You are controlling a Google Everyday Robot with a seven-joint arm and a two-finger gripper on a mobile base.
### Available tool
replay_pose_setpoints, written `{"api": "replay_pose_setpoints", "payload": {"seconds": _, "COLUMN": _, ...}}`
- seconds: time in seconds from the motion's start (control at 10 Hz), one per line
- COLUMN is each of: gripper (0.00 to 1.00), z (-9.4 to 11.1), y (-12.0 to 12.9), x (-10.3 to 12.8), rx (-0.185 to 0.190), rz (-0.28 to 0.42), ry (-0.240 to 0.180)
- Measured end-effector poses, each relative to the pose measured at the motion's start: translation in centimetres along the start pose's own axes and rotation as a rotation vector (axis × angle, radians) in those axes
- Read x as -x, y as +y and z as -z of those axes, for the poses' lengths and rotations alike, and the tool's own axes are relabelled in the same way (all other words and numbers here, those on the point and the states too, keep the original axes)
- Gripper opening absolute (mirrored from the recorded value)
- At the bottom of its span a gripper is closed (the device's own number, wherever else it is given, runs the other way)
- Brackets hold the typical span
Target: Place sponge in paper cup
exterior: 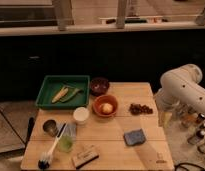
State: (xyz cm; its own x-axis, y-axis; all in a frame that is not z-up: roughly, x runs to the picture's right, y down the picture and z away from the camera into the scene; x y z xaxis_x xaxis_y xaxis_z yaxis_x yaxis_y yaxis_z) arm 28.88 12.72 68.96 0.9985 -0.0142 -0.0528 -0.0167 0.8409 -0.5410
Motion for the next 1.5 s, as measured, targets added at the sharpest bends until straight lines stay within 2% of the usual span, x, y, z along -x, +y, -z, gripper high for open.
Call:
{"api": "replay_pose_setpoints", "payload": {"seconds": 0.6, "gripper": 0.80, "z": -2.0, "y": 1.7, "x": 0.6, "rx": 0.005, "rz": 0.055, "ry": 0.016}}
{"api": "replay_pose_setpoints", "payload": {"seconds": 1.5, "gripper": 0.80, "z": -6.1, "y": 5.0, "x": 2.3, "rx": 0.010, "rz": 0.113, "ry": 0.001}}
